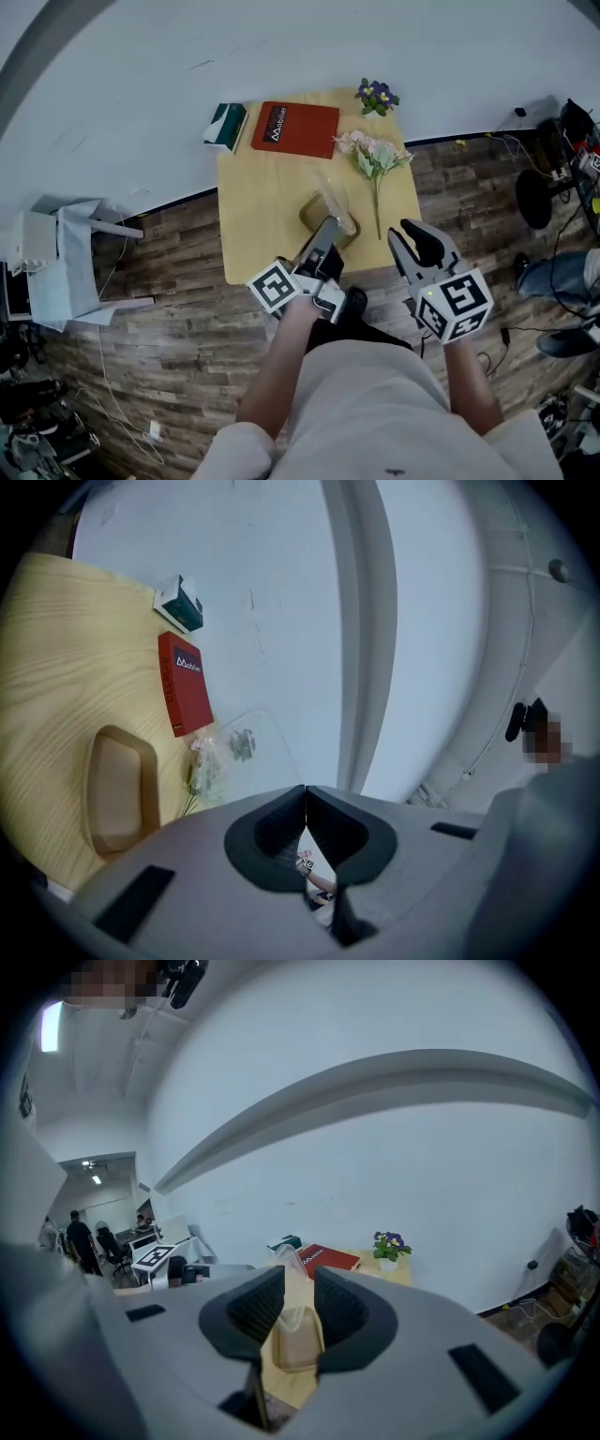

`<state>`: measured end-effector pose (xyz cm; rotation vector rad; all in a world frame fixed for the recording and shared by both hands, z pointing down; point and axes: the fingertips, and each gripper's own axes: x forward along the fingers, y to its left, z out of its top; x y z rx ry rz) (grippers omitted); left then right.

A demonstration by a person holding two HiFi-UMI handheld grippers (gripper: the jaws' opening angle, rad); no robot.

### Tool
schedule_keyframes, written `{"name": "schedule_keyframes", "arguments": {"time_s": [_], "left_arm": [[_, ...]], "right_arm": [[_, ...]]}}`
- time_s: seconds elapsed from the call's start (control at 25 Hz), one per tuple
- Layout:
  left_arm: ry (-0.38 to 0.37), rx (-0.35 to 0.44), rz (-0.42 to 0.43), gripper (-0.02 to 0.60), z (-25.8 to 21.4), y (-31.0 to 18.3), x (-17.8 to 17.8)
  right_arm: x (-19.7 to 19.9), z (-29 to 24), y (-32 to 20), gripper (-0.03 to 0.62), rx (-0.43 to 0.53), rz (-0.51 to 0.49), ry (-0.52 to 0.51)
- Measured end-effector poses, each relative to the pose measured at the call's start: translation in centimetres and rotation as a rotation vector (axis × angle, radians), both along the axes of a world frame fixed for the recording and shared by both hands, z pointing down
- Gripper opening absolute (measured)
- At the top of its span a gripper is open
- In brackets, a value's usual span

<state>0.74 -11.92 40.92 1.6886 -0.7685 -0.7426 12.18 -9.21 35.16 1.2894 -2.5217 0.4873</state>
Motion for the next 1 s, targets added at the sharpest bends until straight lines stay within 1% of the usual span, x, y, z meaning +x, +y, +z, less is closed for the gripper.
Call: {"name": "schedule_keyframes", "arguments": {"time_s": [0.24,0.44,0.64,0.88,1.0], "left_arm": [[0.005,0.036,-0.059,0.005,-2.4,1.1,-4.1],[0.014,0.036,-0.096,0.005,-3.2,2.4,-6.5],[0.016,0.05,-0.124,0.005,-4.4,3.8,-7.9],[0.017,0.069,-0.153,0.005,-5.1,4.9,-9.2],[0.027,0.072,-0.165,0.005,-5.4,5.3,-9.4]], "right_arm": [[-2.7,-1.0,-1.0,0.098,0.028,-0.034,-0.016],[-4.3,-1.3,-1.3,0.084,0.043,-0.062,-0.021],[-5.5,-0.9,-1.2,0.064,0.045,-0.088,-0.024],[-7.6,-1.1,-1.0,0.035,0.054,-0.14,-0.001],[-8.4,-1.3,-0.7,0.008,0.059,-0.163,0.014]]}}
